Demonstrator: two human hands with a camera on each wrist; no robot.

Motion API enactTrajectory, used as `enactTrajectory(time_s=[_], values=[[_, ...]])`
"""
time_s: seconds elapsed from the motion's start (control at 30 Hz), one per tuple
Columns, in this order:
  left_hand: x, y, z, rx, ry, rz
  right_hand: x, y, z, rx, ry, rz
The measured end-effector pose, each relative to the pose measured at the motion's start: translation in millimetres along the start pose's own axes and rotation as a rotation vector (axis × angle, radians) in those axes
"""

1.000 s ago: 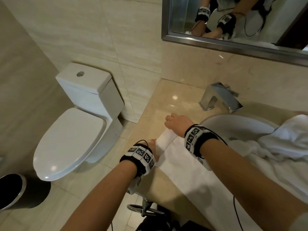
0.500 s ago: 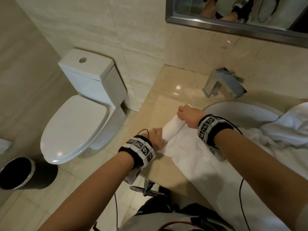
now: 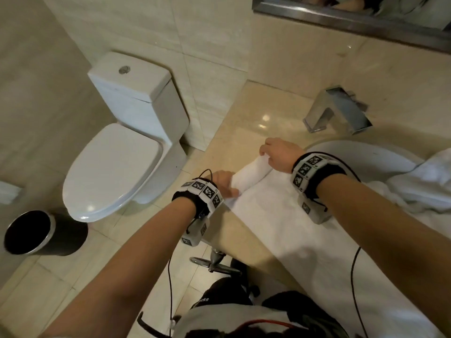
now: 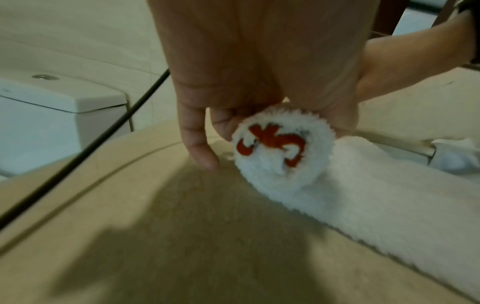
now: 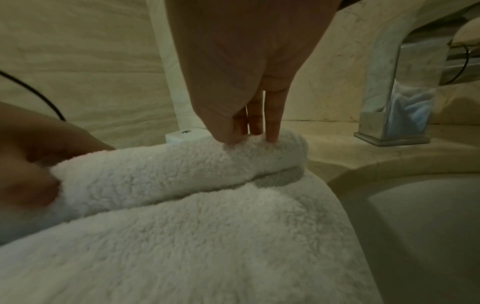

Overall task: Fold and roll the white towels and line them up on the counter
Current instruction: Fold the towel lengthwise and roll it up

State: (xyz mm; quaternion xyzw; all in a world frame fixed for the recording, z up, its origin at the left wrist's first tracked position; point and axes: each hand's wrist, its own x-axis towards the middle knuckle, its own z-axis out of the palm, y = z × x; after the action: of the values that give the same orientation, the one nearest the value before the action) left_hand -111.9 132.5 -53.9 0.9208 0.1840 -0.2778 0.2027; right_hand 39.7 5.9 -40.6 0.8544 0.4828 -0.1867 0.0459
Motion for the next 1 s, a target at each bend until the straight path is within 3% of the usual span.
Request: enactTrajectory(time_s=[0.1,0.33,0.47,0.77,0.87,1.0], values=[[-2.3,-0.4,-3.9,0.043,0.076,-0.013,5.3,0.8,-4.4,-0.022,-0.011,-0.016],[-2.0,12.4,2.6,0.246,0.094,-0.002,16.2,1.6,-7.8,-0.14,-0.109,-0.074],[1.1,11.3,14.2,0.141,0.058,0.022,12.4,5.2,-1.5,-0.088,-0.123,-0.097],[5.4,15.1,6.1,-0.081,-0.096,0.012,-5.1,12.2,19.1,0.04,0.004,-0.042],[3.5,15.3,3.1,-0.154,-0.074,0.006,-4.2,10.3,16.8,0.018,0.002,-0.031],[-0.2,17.1,3.2,-0.066,0.05,-0.008,-7.7,10.6,14.4,-0.015,0.006,-0.033]])
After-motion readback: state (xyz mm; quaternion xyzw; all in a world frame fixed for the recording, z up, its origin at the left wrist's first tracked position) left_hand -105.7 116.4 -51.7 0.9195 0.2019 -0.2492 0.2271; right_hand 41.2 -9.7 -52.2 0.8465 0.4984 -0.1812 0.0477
